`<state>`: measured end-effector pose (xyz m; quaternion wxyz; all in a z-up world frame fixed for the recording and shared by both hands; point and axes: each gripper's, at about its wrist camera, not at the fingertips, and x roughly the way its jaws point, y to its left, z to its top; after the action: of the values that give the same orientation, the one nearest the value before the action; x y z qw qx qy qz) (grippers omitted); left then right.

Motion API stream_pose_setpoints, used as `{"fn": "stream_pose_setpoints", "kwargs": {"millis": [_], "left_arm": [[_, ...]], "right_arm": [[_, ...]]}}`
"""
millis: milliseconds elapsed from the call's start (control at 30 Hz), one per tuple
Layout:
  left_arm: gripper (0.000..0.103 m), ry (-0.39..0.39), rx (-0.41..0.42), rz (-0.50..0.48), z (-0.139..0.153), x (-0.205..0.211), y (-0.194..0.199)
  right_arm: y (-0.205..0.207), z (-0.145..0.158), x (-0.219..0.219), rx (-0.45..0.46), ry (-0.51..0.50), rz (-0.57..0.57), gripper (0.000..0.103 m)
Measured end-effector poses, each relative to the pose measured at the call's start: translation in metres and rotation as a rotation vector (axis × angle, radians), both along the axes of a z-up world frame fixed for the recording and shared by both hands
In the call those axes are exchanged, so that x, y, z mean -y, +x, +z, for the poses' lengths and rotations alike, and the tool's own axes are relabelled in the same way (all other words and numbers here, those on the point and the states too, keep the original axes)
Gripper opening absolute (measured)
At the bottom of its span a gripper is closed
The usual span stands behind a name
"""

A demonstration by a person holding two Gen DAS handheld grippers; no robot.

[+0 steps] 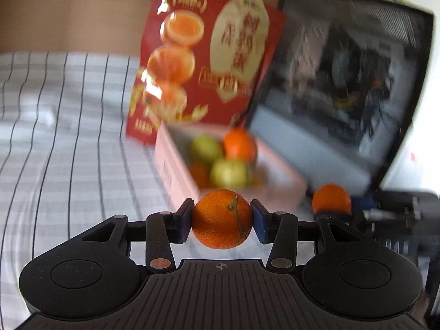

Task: Organize fruits
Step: 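Lower both mandarins into the pink box and open both tools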

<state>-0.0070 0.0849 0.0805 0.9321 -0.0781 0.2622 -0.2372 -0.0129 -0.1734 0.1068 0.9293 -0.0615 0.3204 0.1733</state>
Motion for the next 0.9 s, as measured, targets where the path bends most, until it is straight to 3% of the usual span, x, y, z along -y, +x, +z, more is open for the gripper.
{"fn": "stream_pose_setpoints", "kwargs": {"millis": [167,333,533,700,900], "left_arm": [[0.05,-0.056,0.021,0.002,0.031,0.025,0.073],[0.05,-0.073,-0.047,0.065,0.02,0.039,0.128],[0.05,0.014,0.07,0.126,0.016,0.031,0.113],[0.05,0.137,0.181,0.204,0.011,0.022,0.094],[0.05,0.146,0.134,0.21,-0.012,0.0,0.092]], "right_arm": [[0.033,0.033,-0.011,0.076,-0.003,-0.028,0.044],[0.079,0.039,-0.034,0.131,-0.071,-0.075,0.044],[0.133,0.018,-0.036,0.005,0.015,-0.112,0.044],[0.167,0.0,-0.037,-0.083,0.084,-0.127,0.044],[0.203,-0.011,-0.053,-0.177,0.139,-0.154,0.045]]}}
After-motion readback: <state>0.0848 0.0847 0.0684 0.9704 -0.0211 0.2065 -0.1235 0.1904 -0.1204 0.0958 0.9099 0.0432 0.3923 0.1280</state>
